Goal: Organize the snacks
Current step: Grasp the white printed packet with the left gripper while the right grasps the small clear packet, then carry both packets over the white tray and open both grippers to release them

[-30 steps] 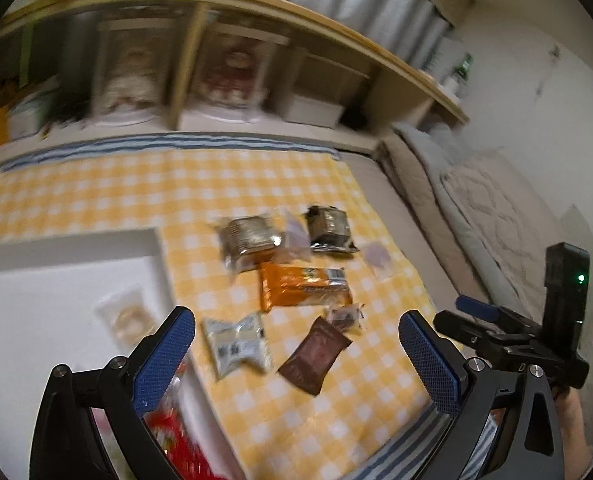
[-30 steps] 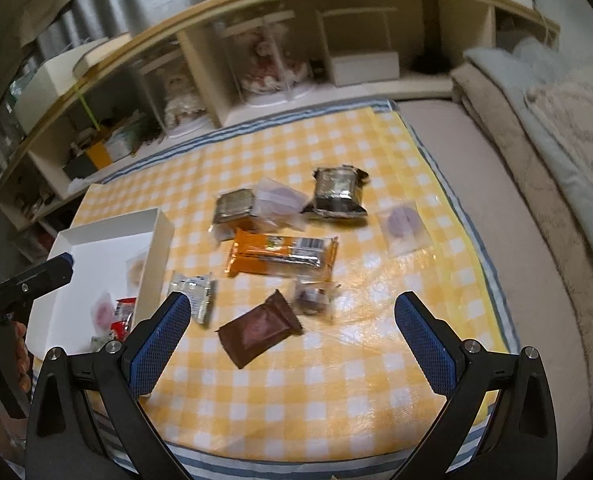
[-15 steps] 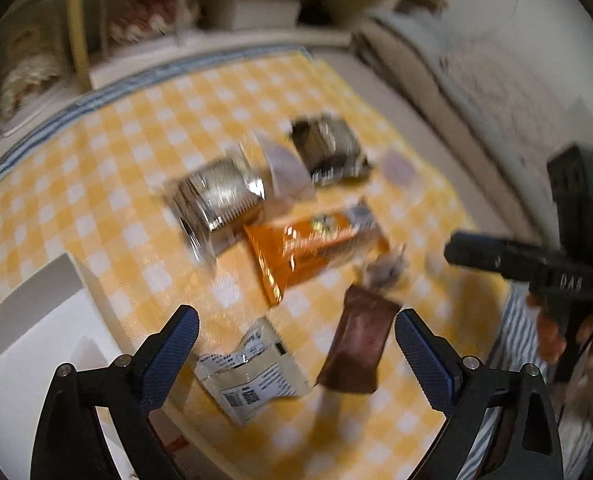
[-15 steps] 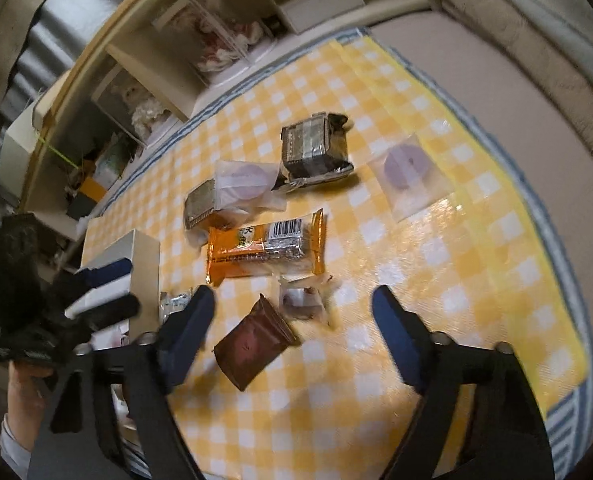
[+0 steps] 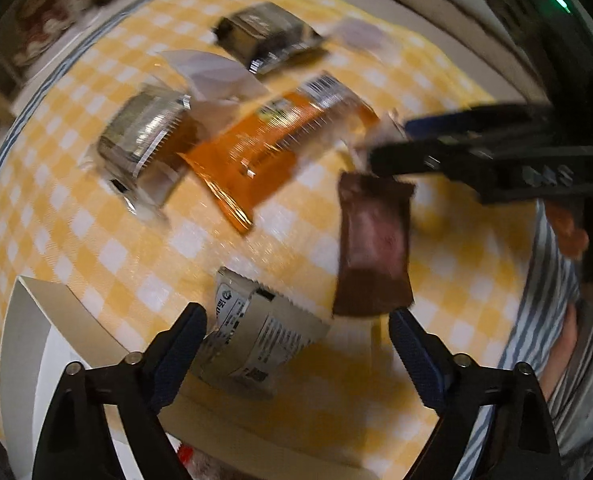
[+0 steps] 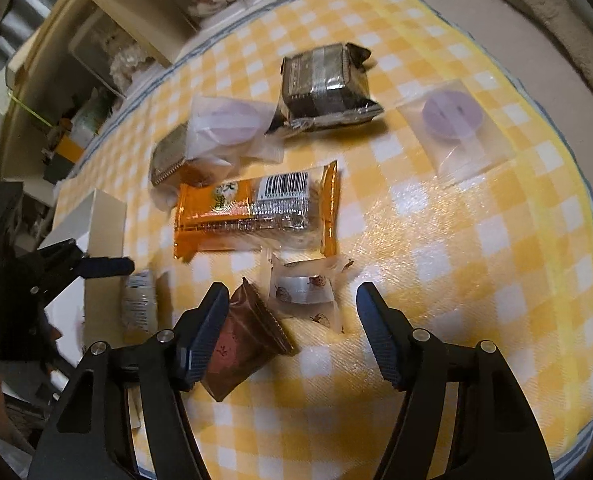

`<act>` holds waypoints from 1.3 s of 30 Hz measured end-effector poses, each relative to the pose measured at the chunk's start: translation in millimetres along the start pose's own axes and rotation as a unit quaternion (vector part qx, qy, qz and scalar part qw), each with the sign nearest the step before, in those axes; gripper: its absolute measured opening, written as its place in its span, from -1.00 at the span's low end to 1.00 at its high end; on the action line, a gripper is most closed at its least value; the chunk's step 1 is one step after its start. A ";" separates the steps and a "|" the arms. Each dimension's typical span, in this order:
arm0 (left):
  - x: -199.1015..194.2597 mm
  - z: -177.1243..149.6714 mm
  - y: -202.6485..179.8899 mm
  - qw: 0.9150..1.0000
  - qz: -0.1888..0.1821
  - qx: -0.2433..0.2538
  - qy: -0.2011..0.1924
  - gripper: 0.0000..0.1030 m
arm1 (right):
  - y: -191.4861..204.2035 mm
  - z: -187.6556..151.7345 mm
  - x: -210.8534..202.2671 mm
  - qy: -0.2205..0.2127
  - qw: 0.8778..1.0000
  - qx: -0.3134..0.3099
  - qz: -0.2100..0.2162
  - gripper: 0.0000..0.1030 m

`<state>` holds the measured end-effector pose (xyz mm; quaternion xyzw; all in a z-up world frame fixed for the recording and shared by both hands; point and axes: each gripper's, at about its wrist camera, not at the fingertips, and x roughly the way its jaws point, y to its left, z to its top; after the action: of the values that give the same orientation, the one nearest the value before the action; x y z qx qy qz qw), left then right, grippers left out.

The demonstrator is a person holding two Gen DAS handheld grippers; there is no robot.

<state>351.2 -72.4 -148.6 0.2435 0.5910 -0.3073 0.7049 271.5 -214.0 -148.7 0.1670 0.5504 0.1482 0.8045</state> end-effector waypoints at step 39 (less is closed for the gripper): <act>-121.4 -98.5 -10.6 0.950 0.079 -0.211 -0.216 -0.24 | 37.4 -24.2 -83.4 -0.092 0.995 -0.046 -0.009 -0.48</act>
<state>262.6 7.5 -47.1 0.0631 0.4550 -0.1638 0.8730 217.7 -213.0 -71.1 0.1377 0.4682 0.1496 0.8599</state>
